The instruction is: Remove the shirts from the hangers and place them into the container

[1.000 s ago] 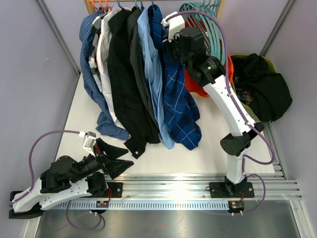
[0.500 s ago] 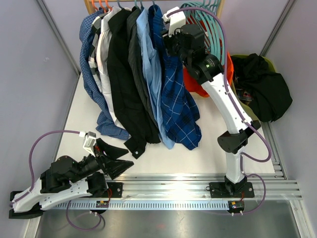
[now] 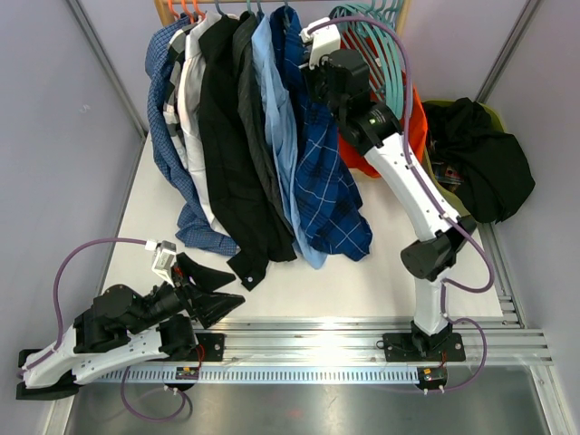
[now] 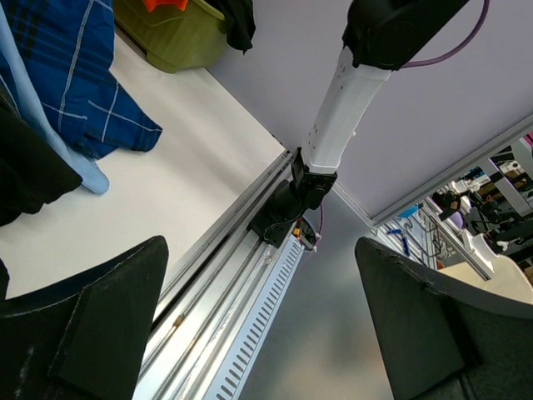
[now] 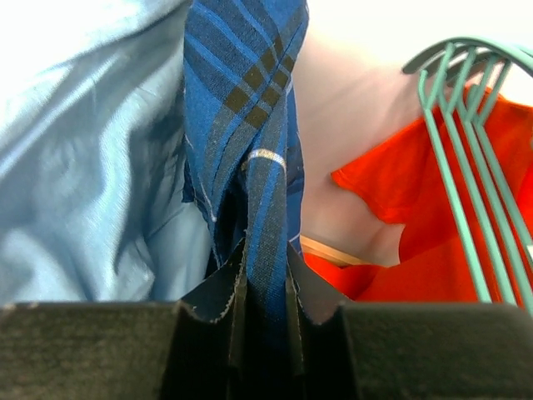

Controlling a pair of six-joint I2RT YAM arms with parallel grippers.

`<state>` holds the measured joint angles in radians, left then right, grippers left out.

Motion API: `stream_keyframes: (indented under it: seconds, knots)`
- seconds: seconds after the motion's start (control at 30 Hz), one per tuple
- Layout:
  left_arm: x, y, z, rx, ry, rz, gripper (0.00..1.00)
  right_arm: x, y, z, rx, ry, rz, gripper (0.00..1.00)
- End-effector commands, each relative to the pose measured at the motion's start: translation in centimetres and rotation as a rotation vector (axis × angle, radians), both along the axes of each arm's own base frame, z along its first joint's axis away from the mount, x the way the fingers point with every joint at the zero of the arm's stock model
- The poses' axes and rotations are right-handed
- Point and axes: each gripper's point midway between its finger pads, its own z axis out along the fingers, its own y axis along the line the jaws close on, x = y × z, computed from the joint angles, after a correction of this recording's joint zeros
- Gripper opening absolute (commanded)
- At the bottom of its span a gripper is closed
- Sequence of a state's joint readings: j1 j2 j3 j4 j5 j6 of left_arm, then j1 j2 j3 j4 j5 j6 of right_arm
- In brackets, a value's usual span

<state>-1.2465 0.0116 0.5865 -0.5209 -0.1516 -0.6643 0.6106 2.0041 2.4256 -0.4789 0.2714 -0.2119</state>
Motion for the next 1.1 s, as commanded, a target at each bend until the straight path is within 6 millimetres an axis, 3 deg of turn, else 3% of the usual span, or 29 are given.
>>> stream_keyframes:
  seconds: [0.0, 0.17, 0.27, 0.3, 0.53, 0.63, 0.67, 0.7, 0.77, 0.93, 1.03, 1.07]
  knots:
    - [-1.4, 2.7, 3.6, -0.207, -0.070, -0.027, 0.99, -2.3, -3.4, 7.5, 0.143, -0.186, -0.072, 0.00]
    - [-1.4, 2.4, 3.3, -0.201, -0.062, -0.028, 0.99, -4.8, -6.4, 12.8, 0.257, -0.372, -0.129, 0.00]
    - [-1.3, 2.3, 3.2, -0.201, -0.058, -0.025, 0.99, -4.6, -7.0, 14.6, 0.296, -0.440, -0.163, 0.00]
    - [-1.2, 2.4, 3.2, -0.202, -0.058, -0.022, 0.99, -5.1, -7.3, 16.2, 0.325, -0.479, -0.167, 0.00]
    - [-1.1, 2.7, 3.6, -0.209, -0.061, -0.008, 0.99, -7.1, -8.3, 19.6, 0.424, -0.600, -0.145, 0.00]
    - [-1.0, 2.7, 3.6, -0.206, -0.065, -0.004, 0.99, -9.0, -8.9, 19.8, 0.444, -0.656, -0.117, 0.00]
    - [-1.0, 2.7, 3.6, -0.205, -0.066, -0.006, 0.99, -10.8, -10.2, 21.0, 0.473, -0.698, -0.113, 0.00]
    - [-0.9, 2.4, 3.4, -0.198, -0.063, -0.006, 0.99, -10.9, -10.0, 20.0, 0.478, -0.717, -0.107, 0.00]
    - [-0.9, 2.3, 3.5, -0.198, -0.065, -0.004, 0.99, -12.6, -11.0, 20.2, 0.503, -0.767, -0.099, 0.00]
    - [-0.8, 1.7, 3.4, -0.186, -0.063, -0.010, 0.99, -12.7, -11.5, 18.9, 0.473, -0.653, -0.115, 0.00]
    - [-0.5, 1.4, 3.6, -0.180, -0.071, -0.002, 0.99, -14.2, -11.6, 16.3, 0.455, -0.495, -0.066, 0.00]
    - [-0.4, 1.3, 3.8, -0.182, -0.076, 0.003, 0.99, -14.8, -11.6, 13.5, 0.374, -0.354, -0.056, 0.00]
